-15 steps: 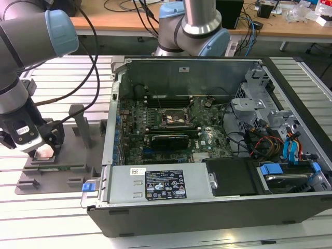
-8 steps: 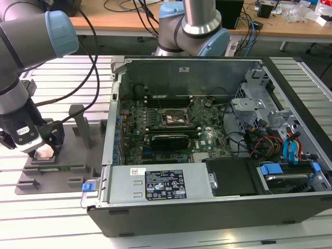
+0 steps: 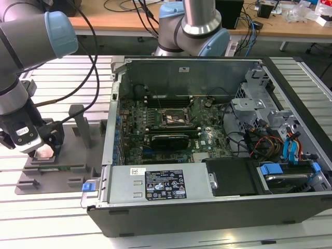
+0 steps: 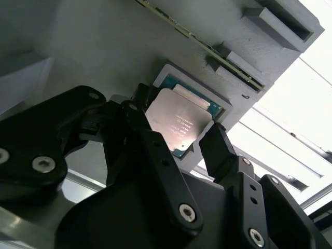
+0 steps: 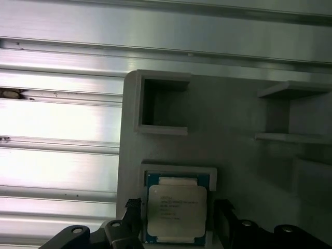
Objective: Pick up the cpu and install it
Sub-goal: 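Pick up the cpu and move it towards the insertion slot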
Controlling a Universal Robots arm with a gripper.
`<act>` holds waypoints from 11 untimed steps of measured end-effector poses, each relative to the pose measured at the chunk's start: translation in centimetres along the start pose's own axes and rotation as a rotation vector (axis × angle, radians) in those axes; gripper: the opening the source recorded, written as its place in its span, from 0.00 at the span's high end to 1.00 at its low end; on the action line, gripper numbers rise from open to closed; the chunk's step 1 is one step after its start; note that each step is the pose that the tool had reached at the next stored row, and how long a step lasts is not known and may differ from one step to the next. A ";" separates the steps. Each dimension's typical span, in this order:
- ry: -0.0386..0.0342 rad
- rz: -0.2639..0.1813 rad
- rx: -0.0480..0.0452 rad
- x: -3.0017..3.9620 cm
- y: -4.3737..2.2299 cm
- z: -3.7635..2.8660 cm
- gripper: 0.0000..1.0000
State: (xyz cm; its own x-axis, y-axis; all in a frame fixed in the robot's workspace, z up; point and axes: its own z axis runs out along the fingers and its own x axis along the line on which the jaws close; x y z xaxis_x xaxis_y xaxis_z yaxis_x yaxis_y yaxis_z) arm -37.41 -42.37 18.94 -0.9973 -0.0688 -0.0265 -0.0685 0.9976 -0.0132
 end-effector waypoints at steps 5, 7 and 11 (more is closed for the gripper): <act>0.0089 0.004 -0.0018 -0.01 0.00 -0.08 0.34; 0.0213 0.005 -0.0041 -0.04 0.00 -0.08 0.34; 0.0376 0.007 -0.0068 -0.11 0.00 -0.08 0.34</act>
State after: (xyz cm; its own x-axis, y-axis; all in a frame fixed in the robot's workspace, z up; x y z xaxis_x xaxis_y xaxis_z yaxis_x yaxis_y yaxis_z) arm -37.30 -42.37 19.03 -0.9980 -0.0617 0.0111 -0.0617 0.9981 -0.0063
